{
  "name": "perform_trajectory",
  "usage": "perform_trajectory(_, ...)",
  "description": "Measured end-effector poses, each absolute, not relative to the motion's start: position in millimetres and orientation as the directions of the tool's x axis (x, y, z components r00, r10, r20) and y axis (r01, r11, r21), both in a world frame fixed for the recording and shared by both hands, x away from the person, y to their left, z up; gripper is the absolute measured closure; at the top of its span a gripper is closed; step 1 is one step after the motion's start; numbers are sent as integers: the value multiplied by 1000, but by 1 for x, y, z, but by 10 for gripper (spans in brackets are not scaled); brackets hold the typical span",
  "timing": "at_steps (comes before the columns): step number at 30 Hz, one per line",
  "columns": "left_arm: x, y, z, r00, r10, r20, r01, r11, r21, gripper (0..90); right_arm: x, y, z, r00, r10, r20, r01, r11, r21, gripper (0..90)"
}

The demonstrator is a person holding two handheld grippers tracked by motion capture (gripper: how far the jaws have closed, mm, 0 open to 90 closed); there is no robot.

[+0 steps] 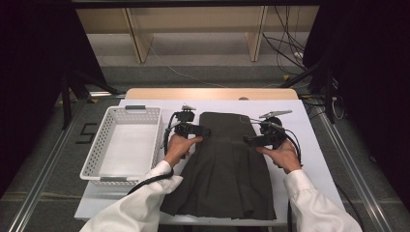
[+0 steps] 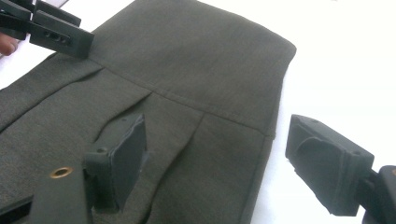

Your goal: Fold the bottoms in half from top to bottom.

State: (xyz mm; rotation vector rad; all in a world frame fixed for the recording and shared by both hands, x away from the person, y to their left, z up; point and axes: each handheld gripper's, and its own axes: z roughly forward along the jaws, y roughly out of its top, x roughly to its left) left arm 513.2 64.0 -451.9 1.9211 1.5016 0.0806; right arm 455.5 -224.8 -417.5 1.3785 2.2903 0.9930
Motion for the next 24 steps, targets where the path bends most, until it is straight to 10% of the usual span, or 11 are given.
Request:
perform_trajectory(8, 521, 53, -474, 322, 892, -318, 845, -119, 522, 214, 457, -224, -420, -497, 863, 88, 668, 316, 674, 217)
perform_trajectory(24, 515, 37, -465, 407, 887, -216, 794, -227, 563, 716, 492, -227, -437, -437, 890, 130, 745, 278, 606, 224)
